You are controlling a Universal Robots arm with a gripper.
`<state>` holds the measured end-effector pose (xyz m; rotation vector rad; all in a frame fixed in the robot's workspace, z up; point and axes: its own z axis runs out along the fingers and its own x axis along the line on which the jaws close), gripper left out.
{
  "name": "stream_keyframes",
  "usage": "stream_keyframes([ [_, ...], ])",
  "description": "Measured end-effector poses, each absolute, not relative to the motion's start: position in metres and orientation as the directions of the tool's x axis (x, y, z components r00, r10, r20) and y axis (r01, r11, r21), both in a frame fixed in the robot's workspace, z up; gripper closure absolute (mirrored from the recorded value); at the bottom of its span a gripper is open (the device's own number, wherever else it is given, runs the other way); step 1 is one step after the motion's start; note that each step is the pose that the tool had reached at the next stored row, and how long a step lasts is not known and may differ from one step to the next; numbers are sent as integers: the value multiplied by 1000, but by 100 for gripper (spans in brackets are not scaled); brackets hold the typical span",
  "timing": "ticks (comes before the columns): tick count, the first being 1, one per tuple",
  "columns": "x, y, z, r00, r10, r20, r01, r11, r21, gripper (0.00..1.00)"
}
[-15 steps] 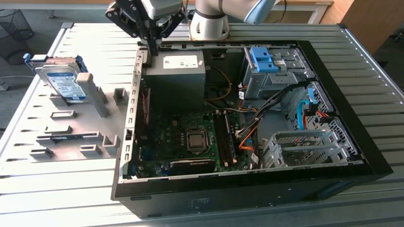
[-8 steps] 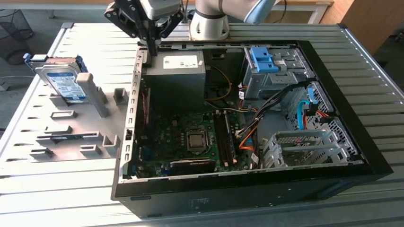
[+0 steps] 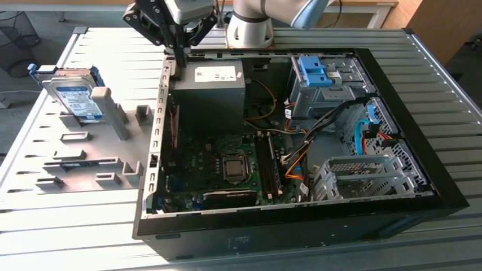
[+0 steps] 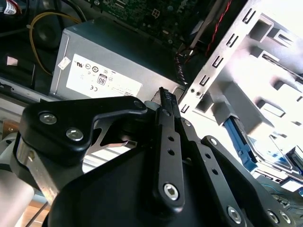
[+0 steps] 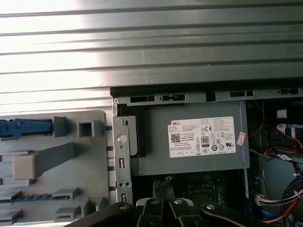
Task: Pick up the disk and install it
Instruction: 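Reach for the disk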
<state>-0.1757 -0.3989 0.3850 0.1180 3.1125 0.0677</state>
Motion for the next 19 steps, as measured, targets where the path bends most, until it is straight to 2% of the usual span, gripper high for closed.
stream_keyframes([
  [19,-183,-399,384,-997,76,-24,75,996,44,89],
])
